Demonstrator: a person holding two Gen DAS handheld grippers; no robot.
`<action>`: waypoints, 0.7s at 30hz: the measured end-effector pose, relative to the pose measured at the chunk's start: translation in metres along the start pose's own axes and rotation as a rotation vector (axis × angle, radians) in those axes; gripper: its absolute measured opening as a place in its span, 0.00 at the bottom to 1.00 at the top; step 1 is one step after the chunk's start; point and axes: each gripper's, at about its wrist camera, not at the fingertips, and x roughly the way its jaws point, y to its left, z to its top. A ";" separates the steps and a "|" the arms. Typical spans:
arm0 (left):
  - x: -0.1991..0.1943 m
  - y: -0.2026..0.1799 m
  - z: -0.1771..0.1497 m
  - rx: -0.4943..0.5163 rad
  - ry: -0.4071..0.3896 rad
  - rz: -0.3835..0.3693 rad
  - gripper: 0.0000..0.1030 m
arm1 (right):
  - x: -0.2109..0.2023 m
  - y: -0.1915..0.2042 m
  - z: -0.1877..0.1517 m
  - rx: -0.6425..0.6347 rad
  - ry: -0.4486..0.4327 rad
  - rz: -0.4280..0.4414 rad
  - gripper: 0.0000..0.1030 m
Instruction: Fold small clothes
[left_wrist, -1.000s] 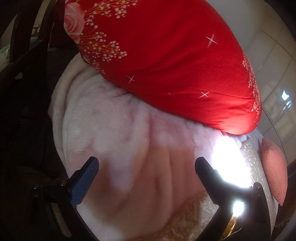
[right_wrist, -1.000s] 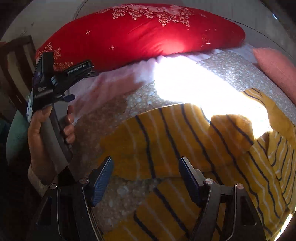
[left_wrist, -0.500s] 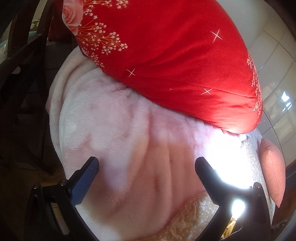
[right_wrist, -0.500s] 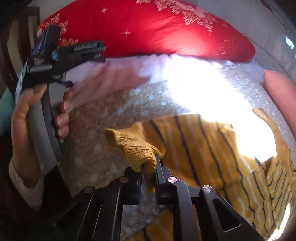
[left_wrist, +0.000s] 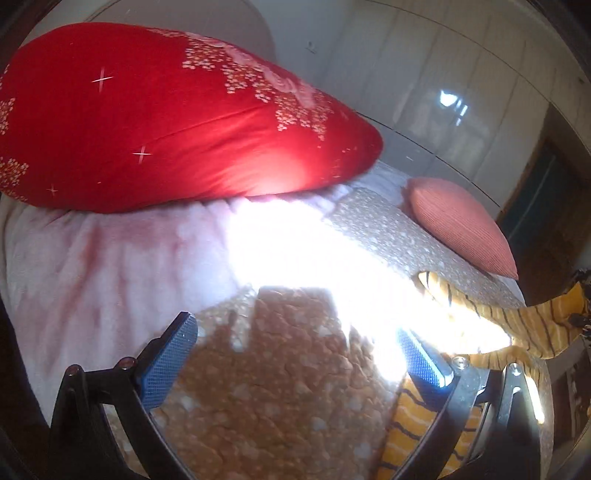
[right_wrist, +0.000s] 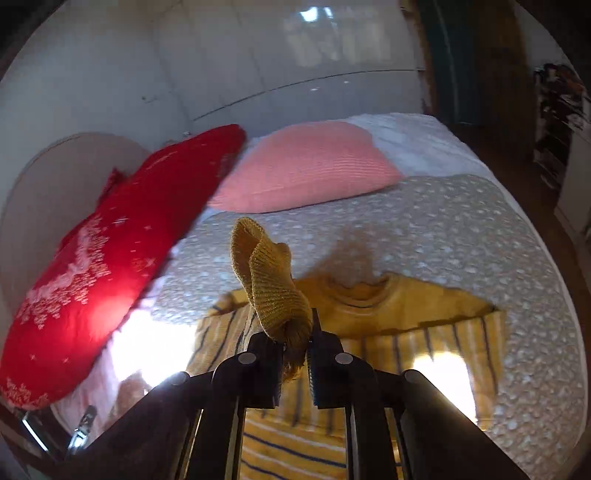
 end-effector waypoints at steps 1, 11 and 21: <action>0.000 -0.007 -0.002 0.015 0.010 -0.020 1.00 | 0.007 -0.025 -0.002 0.030 0.012 -0.045 0.11; 0.034 -0.028 -0.027 -0.024 0.242 -0.242 1.00 | 0.033 -0.120 -0.073 0.025 0.095 -0.229 0.54; 0.053 -0.049 -0.059 0.041 0.369 -0.223 0.91 | -0.062 -0.156 -0.196 0.122 0.116 -0.006 0.77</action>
